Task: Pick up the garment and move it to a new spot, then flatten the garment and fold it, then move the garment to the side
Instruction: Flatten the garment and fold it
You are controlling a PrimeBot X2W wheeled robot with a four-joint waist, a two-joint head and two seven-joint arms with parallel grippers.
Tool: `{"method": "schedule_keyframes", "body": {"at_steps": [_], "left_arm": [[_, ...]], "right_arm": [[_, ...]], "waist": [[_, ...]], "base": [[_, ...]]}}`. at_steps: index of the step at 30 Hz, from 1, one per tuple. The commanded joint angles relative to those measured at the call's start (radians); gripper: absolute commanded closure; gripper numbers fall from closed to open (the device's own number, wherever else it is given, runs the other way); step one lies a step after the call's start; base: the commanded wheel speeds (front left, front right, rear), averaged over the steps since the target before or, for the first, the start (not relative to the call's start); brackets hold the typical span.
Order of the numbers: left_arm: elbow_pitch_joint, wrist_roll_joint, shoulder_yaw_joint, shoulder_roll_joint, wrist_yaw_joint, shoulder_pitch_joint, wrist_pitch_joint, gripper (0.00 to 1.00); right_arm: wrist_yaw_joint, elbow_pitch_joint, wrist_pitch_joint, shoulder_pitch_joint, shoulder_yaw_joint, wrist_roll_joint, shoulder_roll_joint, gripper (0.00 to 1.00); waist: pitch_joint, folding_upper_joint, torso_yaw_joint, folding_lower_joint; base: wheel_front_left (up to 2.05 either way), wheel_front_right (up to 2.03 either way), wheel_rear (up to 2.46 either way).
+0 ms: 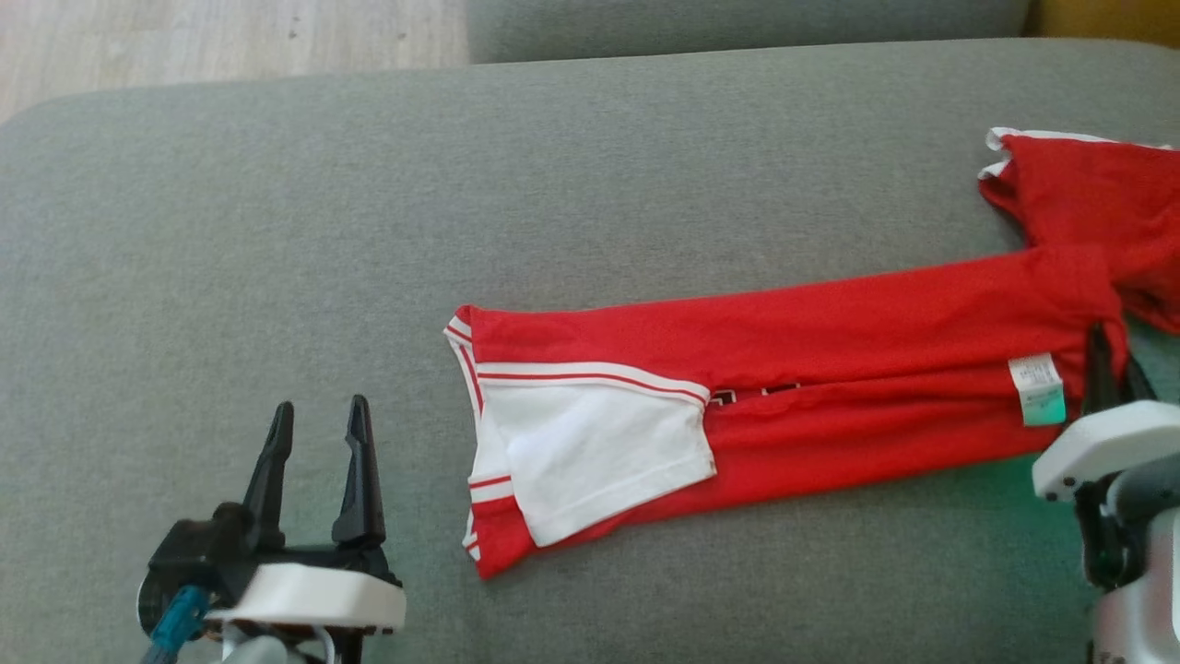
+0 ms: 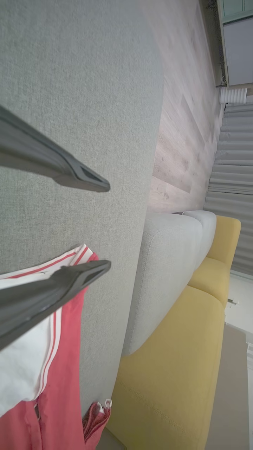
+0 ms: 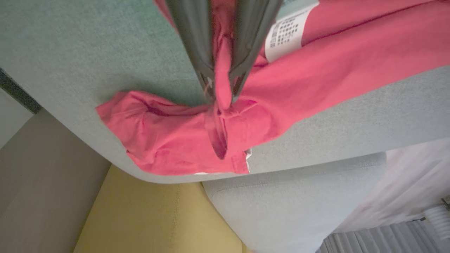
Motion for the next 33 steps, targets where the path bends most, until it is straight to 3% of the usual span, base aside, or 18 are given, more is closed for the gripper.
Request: {"method": "schedule_keyframes", "body": {"at_steps": [1,10,18,26,33], "left_arm": [[-0.021,0.010,0.030,0.013,0.001,-0.033,-0.004,0.00],[-0.007,0.008,0.019,0.007,-0.006,-0.041,-0.002,0.00],[-0.006,0.008,0.008,0.009,-0.009,-0.038,0.004,0.00],[-0.009,0.009,-0.016,0.008,-0.017,-0.035,0.018,0.00],[-0.007,0.011,-0.035,0.002,-0.024,-0.042,0.027,0.00]], "right_arm": [[-0.001,-0.067,0.006,-0.015,0.035,0.016,-0.012,1.00],[-0.001,-0.194,0.063,0.051,0.237,0.122,0.012,1.00],[-0.001,-0.263,0.055,0.072,0.484,0.273,0.014,1.00],[-0.001,-0.209,0.031,0.027,0.697,0.362,0.014,1.00],[-0.001,-0.091,-0.002,-0.045,0.814,0.435,0.014,1.00]], "waist": [[-0.001,0.0000,-0.008,0.0000],[-0.022,0.0000,0.008,0.0000],[-0.050,0.0000,0.081,0.0000],[-0.068,0.0000,0.170,0.0000],[-0.070,0.0000,0.245,0.0000]], "base": [[0.00,0.00,0.00],[0.00,0.00,0.00],[0.00,0.00,0.00],[0.00,0.00,0.00],[0.00,0.00,0.00]]}}
